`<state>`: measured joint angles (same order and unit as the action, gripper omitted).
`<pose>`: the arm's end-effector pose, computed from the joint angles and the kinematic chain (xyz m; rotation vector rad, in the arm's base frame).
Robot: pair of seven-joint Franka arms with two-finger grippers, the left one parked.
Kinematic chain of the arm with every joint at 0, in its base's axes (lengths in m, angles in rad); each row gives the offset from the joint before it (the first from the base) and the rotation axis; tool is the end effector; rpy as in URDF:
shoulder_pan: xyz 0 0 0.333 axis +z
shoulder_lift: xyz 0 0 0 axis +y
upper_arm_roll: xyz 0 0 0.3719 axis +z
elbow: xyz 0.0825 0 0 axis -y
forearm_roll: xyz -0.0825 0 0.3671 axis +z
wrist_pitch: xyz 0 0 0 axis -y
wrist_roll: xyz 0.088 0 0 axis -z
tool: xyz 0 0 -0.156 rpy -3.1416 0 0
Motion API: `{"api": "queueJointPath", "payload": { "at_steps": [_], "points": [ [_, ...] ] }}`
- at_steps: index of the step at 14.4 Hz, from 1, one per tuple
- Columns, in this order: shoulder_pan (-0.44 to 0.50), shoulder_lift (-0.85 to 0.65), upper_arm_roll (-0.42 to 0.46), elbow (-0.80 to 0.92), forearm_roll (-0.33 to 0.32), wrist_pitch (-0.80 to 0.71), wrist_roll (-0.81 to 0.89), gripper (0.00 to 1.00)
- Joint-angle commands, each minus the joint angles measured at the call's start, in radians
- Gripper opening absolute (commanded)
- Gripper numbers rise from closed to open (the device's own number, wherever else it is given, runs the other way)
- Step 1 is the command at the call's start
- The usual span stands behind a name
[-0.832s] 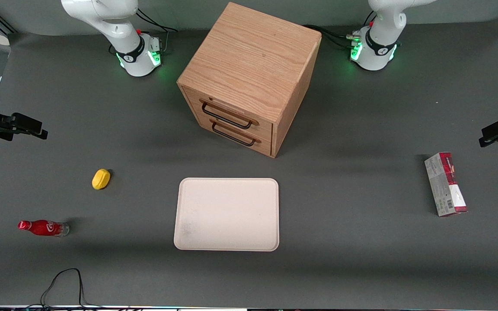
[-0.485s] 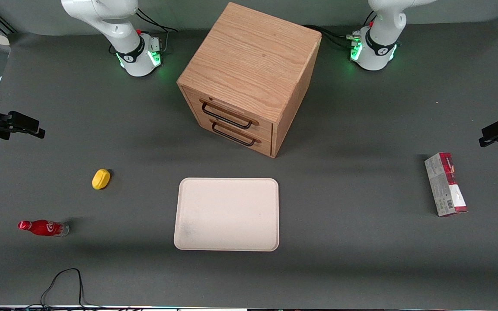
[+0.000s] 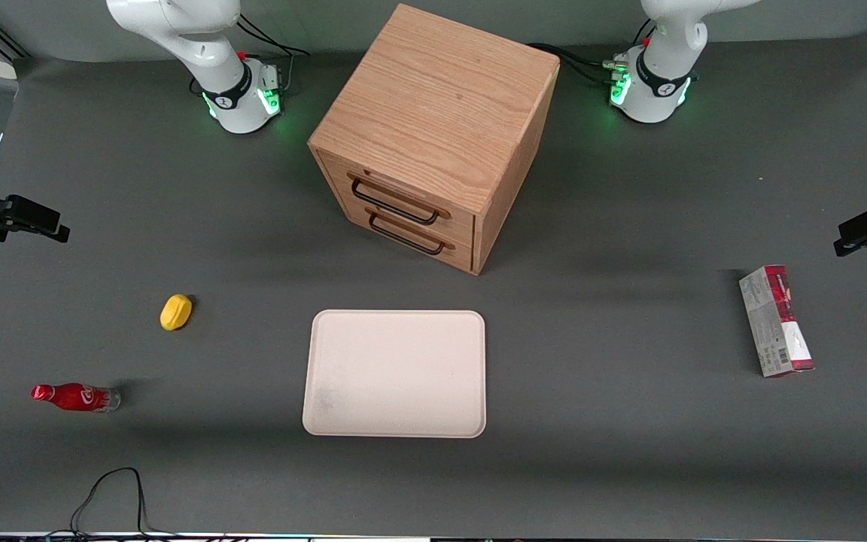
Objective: Place coke bottle on tray
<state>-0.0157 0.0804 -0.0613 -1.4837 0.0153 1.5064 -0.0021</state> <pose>0.5561 -0.0389 0.6213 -3.1255 0.1162 0.0893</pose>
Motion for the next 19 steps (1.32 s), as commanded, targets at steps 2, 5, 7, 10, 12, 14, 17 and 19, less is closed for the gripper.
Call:
{"api": "queueJointPath", "payload": {
  "at_steps": [2,5,7,10,12,14,17,19],
  "points": [
    [-0.020,0.019,-0.012,0.052,-0.040,-0.046,0.027,1.00],
    [-0.088,0.090,-0.012,0.127,-0.071,-0.043,0.005,1.00],
    [-0.167,0.188,-0.012,0.237,-0.058,-0.048,-0.074,1.00],
    [-0.225,0.309,-0.008,0.374,-0.055,-0.049,-0.151,1.00],
    [-0.242,0.373,-0.006,0.463,-0.044,-0.078,-0.222,1.00],
    [-0.241,0.409,-0.006,0.520,-0.044,-0.113,-0.251,1.00],
    [-0.239,0.424,-0.002,0.522,-0.044,-0.114,-0.251,1.00],
    [-0.242,0.426,-0.003,0.522,-0.044,-0.107,-0.251,1.00]
  ]
}}
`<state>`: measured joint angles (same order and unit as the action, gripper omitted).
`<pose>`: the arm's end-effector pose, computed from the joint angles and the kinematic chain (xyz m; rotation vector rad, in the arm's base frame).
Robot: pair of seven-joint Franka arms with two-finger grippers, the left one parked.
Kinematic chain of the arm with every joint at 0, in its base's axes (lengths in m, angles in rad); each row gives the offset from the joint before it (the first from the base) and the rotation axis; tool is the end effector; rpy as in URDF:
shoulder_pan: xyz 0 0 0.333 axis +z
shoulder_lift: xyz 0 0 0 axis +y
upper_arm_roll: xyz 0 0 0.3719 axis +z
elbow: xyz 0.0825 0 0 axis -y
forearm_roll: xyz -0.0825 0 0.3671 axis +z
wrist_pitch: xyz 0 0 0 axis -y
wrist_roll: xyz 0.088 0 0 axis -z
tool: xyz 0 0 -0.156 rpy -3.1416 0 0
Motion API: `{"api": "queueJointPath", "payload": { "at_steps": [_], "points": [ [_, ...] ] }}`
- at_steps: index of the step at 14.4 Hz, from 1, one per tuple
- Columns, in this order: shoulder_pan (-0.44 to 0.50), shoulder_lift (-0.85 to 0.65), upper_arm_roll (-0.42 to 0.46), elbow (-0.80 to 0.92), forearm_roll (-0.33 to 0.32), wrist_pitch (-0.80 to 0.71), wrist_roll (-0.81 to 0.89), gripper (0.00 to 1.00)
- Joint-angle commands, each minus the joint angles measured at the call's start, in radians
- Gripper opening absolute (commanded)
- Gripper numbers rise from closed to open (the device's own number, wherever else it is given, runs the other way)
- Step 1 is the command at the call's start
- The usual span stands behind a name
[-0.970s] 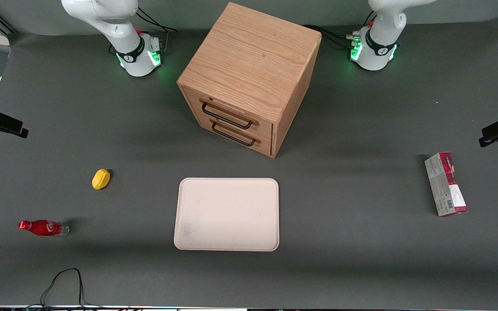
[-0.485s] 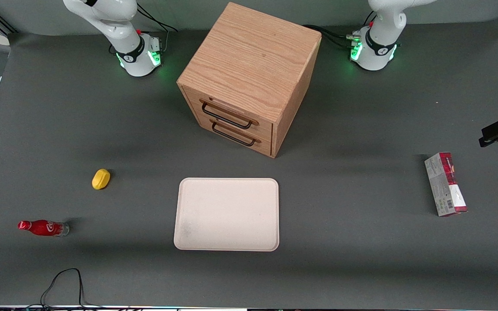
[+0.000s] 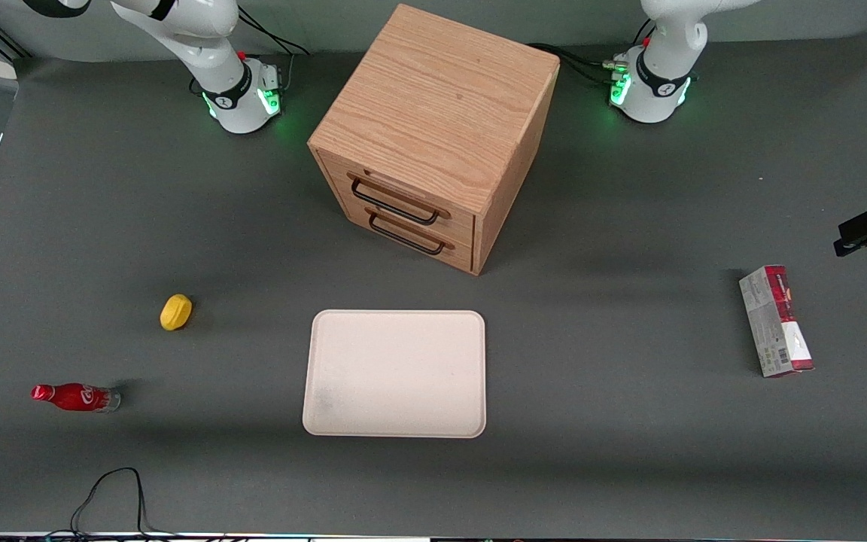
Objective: Place coke bottle on tray
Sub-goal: 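Move the open right gripper over the red Coca-Cola bottle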
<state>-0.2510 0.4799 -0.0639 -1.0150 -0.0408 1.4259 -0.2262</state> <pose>0.6496 -0.2061 0.5740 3.0863 -0.1344 -0.1301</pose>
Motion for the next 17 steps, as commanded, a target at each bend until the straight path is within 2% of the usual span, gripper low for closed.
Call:
{"api": "queueJointPath", "payload": {
  "at_steps": [1,7,10,17],
  "points": [
    [-0.008,0.037,-0.001,0.053,0.012,-0.022,-0.027,1.00],
    [0.005,0.167,0.004,0.047,0.028,0.114,-0.024,1.00],
    [0.002,0.233,0.004,0.041,0.067,0.200,-0.030,1.00],
    [0.001,0.359,0.021,0.047,0.071,0.412,-0.028,1.00]
  ]
}}
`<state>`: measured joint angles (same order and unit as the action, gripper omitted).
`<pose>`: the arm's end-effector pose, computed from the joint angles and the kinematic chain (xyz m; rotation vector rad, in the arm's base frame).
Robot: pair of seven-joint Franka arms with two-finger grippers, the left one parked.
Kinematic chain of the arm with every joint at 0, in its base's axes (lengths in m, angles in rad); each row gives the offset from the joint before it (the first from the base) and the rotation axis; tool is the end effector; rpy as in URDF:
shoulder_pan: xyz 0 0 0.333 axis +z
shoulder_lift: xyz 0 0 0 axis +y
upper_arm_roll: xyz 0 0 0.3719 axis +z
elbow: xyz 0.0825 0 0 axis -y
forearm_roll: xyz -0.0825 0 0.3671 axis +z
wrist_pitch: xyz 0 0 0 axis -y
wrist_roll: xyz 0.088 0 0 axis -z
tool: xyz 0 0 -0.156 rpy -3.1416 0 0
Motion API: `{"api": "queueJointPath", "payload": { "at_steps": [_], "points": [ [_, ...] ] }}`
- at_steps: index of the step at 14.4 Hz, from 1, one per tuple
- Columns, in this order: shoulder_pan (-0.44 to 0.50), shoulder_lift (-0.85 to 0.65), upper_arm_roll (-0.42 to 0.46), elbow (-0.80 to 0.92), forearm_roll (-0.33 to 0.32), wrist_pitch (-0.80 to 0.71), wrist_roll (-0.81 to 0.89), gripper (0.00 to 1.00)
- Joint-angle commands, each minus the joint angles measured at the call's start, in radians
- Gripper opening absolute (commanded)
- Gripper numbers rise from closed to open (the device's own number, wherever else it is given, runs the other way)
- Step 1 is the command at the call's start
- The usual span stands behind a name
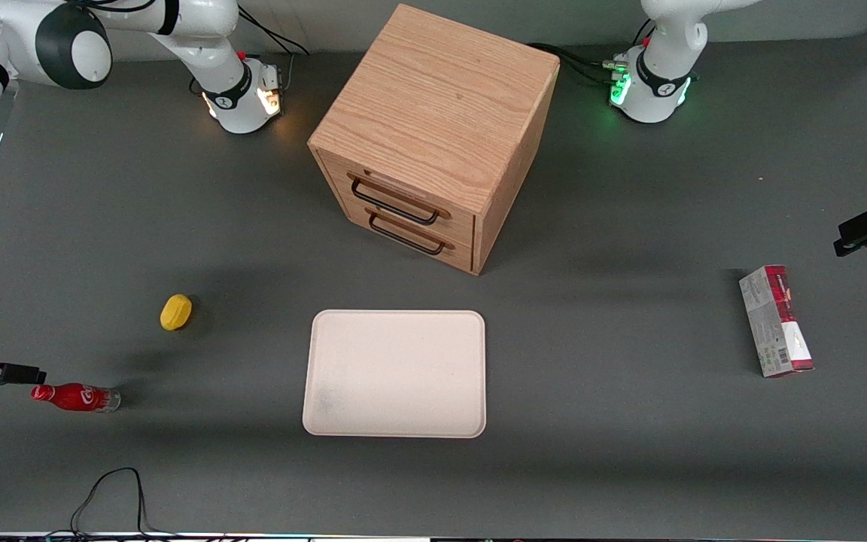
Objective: Place coke bottle on tray
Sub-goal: 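Move the open right gripper over the red Coca-Cola bottle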
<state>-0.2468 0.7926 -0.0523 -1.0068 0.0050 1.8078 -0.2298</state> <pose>0.7575 -0.2183 0.3777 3.1068 -0.0850 0.0009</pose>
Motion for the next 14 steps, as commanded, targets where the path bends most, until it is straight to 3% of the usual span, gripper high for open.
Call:
{"api": "queueJointPath", "payload": {
  "at_steps": [1,14],
  "points": [
    [-0.003,0.062,0.014,0.040,0.026,0.047,-0.023,1.00],
    [-0.014,0.105,0.034,0.040,0.024,0.090,-0.068,0.97]
  ]
}}
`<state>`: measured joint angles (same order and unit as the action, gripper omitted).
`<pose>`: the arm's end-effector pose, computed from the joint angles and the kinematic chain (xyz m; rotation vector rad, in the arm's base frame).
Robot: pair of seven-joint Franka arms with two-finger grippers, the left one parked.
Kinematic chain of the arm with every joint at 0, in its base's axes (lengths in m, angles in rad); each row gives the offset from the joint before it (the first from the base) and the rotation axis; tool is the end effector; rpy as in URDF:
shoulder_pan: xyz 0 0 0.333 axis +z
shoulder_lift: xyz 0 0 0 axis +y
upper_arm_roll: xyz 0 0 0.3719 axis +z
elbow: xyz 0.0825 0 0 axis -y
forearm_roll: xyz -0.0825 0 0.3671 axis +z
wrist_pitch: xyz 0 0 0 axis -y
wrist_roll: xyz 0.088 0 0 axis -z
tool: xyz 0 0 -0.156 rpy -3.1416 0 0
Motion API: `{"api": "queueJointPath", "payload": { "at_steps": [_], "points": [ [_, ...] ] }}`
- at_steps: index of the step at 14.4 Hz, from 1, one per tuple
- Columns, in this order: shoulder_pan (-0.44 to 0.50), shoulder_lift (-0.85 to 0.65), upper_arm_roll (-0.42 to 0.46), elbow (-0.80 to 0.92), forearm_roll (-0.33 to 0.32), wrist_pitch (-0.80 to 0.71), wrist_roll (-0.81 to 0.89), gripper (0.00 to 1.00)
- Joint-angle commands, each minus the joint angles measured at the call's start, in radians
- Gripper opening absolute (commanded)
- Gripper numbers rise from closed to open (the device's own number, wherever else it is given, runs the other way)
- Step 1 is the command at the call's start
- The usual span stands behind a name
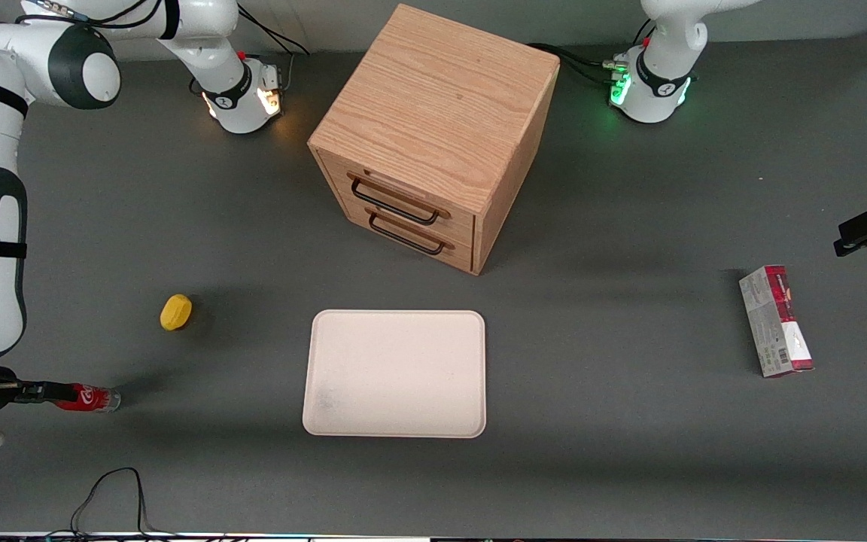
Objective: Place coke bottle on tray
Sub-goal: 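Lower the right gripper and close it around the bottle's body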
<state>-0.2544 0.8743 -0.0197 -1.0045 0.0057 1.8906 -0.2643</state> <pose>0.7746 -0.2114 0.3207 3.1291 -0.0069 0.0140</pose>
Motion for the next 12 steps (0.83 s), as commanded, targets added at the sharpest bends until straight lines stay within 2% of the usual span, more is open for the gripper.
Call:
{"api": "queueJointPath", "payload": {
  "at_steps": [1,3,9,10,12],
  "points": [
    [-0.008,0.025,0.001,0.038,0.023,0.007,-0.033,0.95],
    [-0.008,0.025,0.001,0.038,0.022,0.007,-0.033,0.82],
    [-0.009,0.023,0.000,0.037,0.022,0.005,-0.033,0.07],
    [-0.009,0.022,0.000,0.035,0.020,0.005,-0.033,0.00],
    [-0.009,0.022,-0.002,0.035,0.019,0.002,-0.033,0.00]
  ]
}}
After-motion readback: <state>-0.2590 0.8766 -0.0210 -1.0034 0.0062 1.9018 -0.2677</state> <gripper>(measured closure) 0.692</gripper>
